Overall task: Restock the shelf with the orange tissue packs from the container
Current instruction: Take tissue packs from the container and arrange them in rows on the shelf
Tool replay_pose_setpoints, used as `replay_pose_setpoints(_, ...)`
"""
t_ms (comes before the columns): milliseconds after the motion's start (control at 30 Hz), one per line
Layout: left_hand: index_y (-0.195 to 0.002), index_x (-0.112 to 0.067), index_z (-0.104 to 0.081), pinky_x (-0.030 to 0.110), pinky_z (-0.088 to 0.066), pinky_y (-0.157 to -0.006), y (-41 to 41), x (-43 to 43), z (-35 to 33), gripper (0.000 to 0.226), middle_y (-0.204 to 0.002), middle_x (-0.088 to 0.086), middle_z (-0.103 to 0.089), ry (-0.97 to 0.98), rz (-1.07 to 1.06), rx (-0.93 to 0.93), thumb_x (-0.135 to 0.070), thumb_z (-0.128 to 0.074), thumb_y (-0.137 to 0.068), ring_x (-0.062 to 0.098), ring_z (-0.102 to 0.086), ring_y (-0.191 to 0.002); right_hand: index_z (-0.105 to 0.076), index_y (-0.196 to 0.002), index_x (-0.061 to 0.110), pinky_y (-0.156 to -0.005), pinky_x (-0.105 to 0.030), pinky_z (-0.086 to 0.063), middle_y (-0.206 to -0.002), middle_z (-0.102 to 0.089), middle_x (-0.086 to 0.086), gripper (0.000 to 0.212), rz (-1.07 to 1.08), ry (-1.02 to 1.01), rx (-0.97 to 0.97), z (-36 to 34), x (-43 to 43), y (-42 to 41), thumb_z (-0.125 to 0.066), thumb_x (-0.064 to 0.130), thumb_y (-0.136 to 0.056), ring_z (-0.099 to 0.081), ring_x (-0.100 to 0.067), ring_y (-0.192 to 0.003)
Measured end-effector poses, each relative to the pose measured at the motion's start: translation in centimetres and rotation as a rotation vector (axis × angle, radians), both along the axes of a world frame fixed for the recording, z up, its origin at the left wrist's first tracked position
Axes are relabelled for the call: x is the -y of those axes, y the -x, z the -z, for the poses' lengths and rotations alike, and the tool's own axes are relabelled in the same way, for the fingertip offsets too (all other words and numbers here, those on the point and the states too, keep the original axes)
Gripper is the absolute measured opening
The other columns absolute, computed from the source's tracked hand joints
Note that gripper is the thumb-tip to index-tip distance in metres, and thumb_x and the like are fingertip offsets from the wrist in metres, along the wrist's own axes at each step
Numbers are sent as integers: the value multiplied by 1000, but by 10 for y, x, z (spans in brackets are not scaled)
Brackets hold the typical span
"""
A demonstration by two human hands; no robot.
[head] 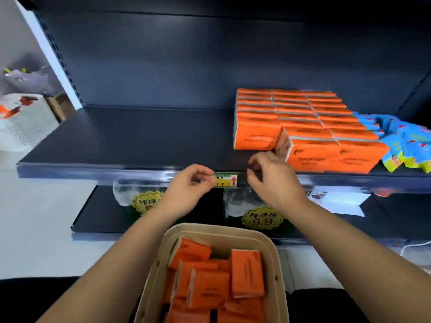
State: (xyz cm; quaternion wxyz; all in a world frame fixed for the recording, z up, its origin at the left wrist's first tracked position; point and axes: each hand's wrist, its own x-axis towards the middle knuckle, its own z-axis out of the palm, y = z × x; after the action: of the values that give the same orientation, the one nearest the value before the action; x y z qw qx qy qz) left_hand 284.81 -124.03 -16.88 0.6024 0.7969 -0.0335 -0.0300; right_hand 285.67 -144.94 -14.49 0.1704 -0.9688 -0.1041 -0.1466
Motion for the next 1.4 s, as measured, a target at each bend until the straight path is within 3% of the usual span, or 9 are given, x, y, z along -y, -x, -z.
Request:
replay_pose_setpoints(100, -95, -23, -66, 35, -52, -79, 27, -10, 39, 11, -83, -3, -67, -98, 81, -65, -22, -72, -86, 17, -64, -79, -60, -107, 18, -82, -40, -46, -101, -59, -3, 22, -87, 72, -100, 45, -11, 31, -57, 30, -89, -57, -26, -99)
replay_pose_setpoints(233, -95, -21, -65, 37, -53, -79, 51, -17, 93, 14, -85, -3, -67, -311, 216, -166, -16, -71, -83, 20, -65, -81, -51, -121, 23, -94, -38, -43, -120, -54, 0, 32, -216, 255, -370, 90, -25, 64, -50, 38, -93, -52, -23, -114)
replay_pose_setpoints(367, -115, -14, -64, 18, -44, -85, 74, -22, 145, 34, -104, 0, -64, -520, 350, -270, -6, -66, -82, 14, -60, -98, -49, -124, 20, -97, -41, -41, -128, -51, -6, 36, -294, 400, -563, 130, -40, 89, -50, 38, -93, -49, -29, -120)
replay_pose_setpoints(500, -127, -25, -55, 26, -41, -99, 88, -34, 182, 41, -129, 5, -52, -749, 278, -284, -27, -61, -86, 21, -55, -115, -45, -131, 17, -100, -43, -38, -135, -47, -9, 43, -296, 488, -707, 166, -37, 100, -52, 35, -92, -44, -32, -126)
replay_pose_setpoints(633, -134, -21, -43, 39, -41, -104, 95, -50, 212, 64, -128, 11, -46, -695, 173, -474, -28, -67, -76, 30, -52, -117, -38, -142, 17, -109, -44, -30, -150, -32, -10, 57, -244, 473, -811, 191, -33, 96, -54, 35, -91, -29, -32, -136)
replay_pose_setpoints(733, -124, -28, -44, 42, -53, -90, 90, -66, 258, 66, -114, 5, -61, -617, 123, -550, -37, -64, -62, 21, -63, -100, -29, -149, 21, -115, -48, -18, -159, -18, -4, 68, -258, 487, -838, 205, -33, 89, -57, 36, -89, -13, -30, -145)
replay_pose_setpoints(933, -133, -23, -39, 42, -49, -97, 97, -53, 240, 52, -121, 5, -59, -526, 65, -554, -19, -61, -86, 20, -59, -106, -18, -153, 21, -116, -56, 4, -160, -17, -1, 81, -284, 551, -937, 224, -41, 92, -62, 40, -88, -1, -31, -149)
replay_pose_setpoints(1167, -118, -18, -51, 40, -55, -86, 88, -50, 244, 28, -102, 3, -66, -587, 27, -537, -18, -57, -90, 19, -64, -92, -29, -141, 15, -112, -55, -10, -145, -44, -11, 63, -260, 511, -887, 223, -49, 87, -61, 22, -87, -17, -31, -143)
replay_pose_setpoints(1400, -107, -24, -50, 35, -52, -84, 87, -44, 244, 20, -100, 0, -62, -604, 88, -499, -17, -56, -90, 18, -60, -91, -38, -141, 24, -111, -55, -12, -148, -34, -7, 58, -280, 505, -861, 230, -49, 87, -62, 24, -88, -20, -32, -140)
